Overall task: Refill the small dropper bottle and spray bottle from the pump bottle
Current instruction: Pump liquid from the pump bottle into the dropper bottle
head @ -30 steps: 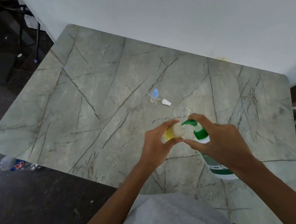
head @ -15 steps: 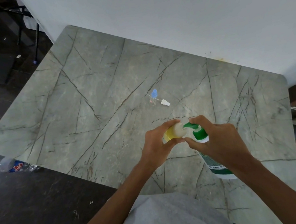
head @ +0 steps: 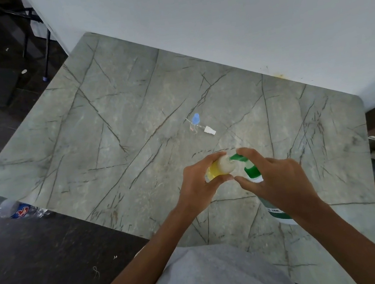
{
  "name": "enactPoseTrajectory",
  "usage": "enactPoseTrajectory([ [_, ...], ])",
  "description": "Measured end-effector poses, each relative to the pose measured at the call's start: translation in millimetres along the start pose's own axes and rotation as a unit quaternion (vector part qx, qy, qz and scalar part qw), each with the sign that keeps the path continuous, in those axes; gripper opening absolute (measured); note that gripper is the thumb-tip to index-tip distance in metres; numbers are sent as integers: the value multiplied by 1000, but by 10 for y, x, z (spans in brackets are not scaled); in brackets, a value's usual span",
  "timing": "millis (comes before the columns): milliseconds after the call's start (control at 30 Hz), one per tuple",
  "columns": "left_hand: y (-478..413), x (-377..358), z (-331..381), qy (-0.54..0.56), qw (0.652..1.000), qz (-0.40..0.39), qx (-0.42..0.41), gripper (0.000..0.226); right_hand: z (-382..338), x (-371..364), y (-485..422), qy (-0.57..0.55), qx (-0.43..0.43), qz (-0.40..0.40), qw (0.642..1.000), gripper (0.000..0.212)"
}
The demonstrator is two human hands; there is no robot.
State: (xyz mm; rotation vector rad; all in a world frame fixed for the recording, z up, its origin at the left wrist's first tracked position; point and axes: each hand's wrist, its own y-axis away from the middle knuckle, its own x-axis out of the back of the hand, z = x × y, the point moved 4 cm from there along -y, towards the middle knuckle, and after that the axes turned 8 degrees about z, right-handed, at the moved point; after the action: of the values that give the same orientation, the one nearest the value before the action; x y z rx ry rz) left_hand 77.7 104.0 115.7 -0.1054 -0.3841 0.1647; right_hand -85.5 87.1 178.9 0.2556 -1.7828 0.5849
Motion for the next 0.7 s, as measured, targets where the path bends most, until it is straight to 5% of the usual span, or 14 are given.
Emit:
enactPoseTrajectory([
  [700, 28, 10, -53, -11, 1000, -13, 5, 56, -17, 5, 3, 9, -9, -4, 1000, 63],
])
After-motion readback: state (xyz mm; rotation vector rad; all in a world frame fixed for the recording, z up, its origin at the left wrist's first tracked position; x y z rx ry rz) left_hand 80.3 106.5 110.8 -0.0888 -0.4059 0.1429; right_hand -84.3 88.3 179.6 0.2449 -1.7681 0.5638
